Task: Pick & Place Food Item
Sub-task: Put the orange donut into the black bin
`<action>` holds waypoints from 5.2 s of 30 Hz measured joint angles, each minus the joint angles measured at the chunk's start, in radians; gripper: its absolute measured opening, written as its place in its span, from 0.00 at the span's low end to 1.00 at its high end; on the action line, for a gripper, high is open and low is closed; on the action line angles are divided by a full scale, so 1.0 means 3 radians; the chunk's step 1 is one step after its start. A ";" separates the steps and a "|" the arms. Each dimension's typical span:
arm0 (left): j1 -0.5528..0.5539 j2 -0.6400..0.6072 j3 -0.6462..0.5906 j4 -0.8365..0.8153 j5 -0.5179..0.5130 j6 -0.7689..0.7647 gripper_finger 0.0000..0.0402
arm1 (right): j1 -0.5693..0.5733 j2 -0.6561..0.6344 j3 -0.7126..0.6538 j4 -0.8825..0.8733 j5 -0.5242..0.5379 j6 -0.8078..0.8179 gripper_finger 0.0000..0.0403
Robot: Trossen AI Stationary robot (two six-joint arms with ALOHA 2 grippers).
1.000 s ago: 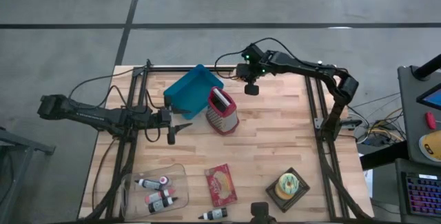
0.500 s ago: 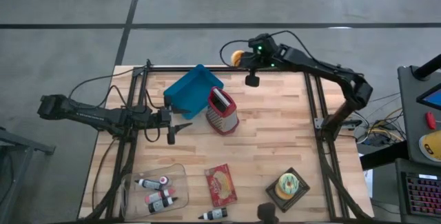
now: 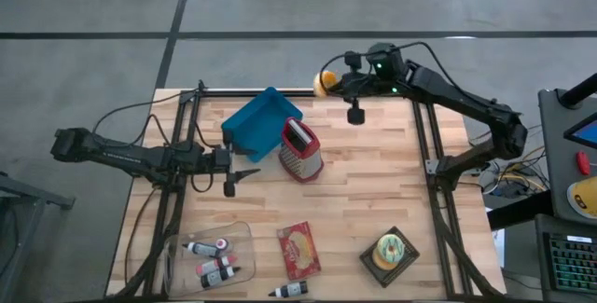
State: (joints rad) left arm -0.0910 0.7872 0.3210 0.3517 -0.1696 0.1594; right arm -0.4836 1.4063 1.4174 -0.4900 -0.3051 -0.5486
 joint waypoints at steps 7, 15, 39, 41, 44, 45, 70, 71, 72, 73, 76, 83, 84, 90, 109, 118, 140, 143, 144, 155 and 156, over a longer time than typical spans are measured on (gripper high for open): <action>0.0000 0.0000 0.0000 0.0067 0.0194 0.0070 0.57 | 0.0318 -0.0116 0.0000 -0.0066 -0.0758 0.0103 0.02; -0.0003 0.0060 0.0000 0.0670 0.0706 0.0278 0.57 | 0.0660 -0.0008 0.0000 -0.0049 -0.1898 0.0185 0.02; 0.0000 0.1786 0.0884 0.1709 0.1602 0.0394 0.57 | 0.1587 0.0453 -0.0156 0.0601 -0.2635 0.0209 0.02; 0.0000 0.1865 0.0981 0.1719 0.1697 0.0394 0.57 | 0.1625 0.0445 -0.0199 0.0638 -0.2597 0.0209 0.02; 0.0000 0.1971 0.1113 0.1707 0.1800 0.0392 0.57 | 0.1661 0.0434 -0.0284 0.0730 -0.2522 0.0242 0.02; 0.0000 0.2009 0.1157 0.1709 0.1833 0.0392 0.57 | 0.1666 0.0432 -0.0322 0.0799 -0.2470 0.0276 0.02; -0.0009 0.1858 0.1096 0.0709 0.2203 0.0424 0.57 | 0.2470 -0.0297 -0.1542 0.0981 -0.0814 0.1434 0.02; -0.0007 0.1806 0.1035 0.0679 0.2177 0.0428 0.57 | 0.2558 -0.0362 -0.1629 0.0996 -0.0658 0.1560 0.02; -0.0005 0.1762 0.0980 0.0663 0.2135 0.0431 0.57 | 0.2644 -0.0422 -0.1706 0.1019 -0.0495 0.1682 0.02; -0.0005 0.1711 0.0915 0.0626 0.2116 0.0431 0.57 | 0.2735 -0.0467 -0.1778 0.1056 -0.0340 0.1816 0.02; -0.0009 0.1597 0.0742 0.0616 0.2016 0.0411 0.57 | 0.3027 -0.0589 -0.1964 0.1143 0.0094 0.2172 0.02; -0.0008 0.1354 0.0444 0.0622 0.1739 0.0288 0.57 | 0.3690 -0.0571 -0.2085 0.1085 0.1039 0.2883 0.02; -0.0008 0.1325 0.0411 0.0619 0.1723 0.0268 0.57 | 0.3767 -0.0542 -0.2085 0.1072 0.1152 0.2967 0.02; -0.0008 0.1218 0.0310 0.0625 0.1686 0.0214 0.57 | 0.4182 -0.0337 -0.2074 0.0880 0.1673 0.3570 0.02; -0.0006 0.1208 0.0298 0.0640 0.1687 0.0200 0.57 | 0.4841 0.0803 -0.0614 -0.0825 0.2213 0.4584 0.02; -0.0010 0.1208 0.0298 0.0644 0.1689 0.0178 0.57 | 0.4888 0.1129 -0.0284 -0.1321 0.2350 0.4795 0.02; -0.0011 0.1108 0.0300 0.0763 0.1694 0.0077 0.57 | 0.4975 0.1260 -0.0451 -0.1843 0.2600 0.5044 0.02; -0.0011 0.1108 0.0300 0.0768 0.1694 0.0063 0.57 | 0.4973 0.1260 -0.0455 -0.1835 0.2599 0.5060 0.02; -0.0011 0.1108 0.0300 0.0770 0.1694 0.0063 0.57 | 0.4973 0.1260 -0.0455 -0.1834 0.2600 0.5060 0.02; -0.0011 0.1109 0.0300 0.0770 0.1694 0.0089 0.57 | 0.4968 0.1239 -0.0360 -0.1907 0.2683 0.5023 0.02; -0.0011 0.1109 0.0300 0.0770 0.1694 0.0090 0.57 | 0.4968 0.1238 -0.0346 -0.1953 0.2686 0.5034 0.02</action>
State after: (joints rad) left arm -0.0944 1.1198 0.4110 0.5827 0.3386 0.1864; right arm 1.0068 1.7778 1.3135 -1.0758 0.5008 0.9615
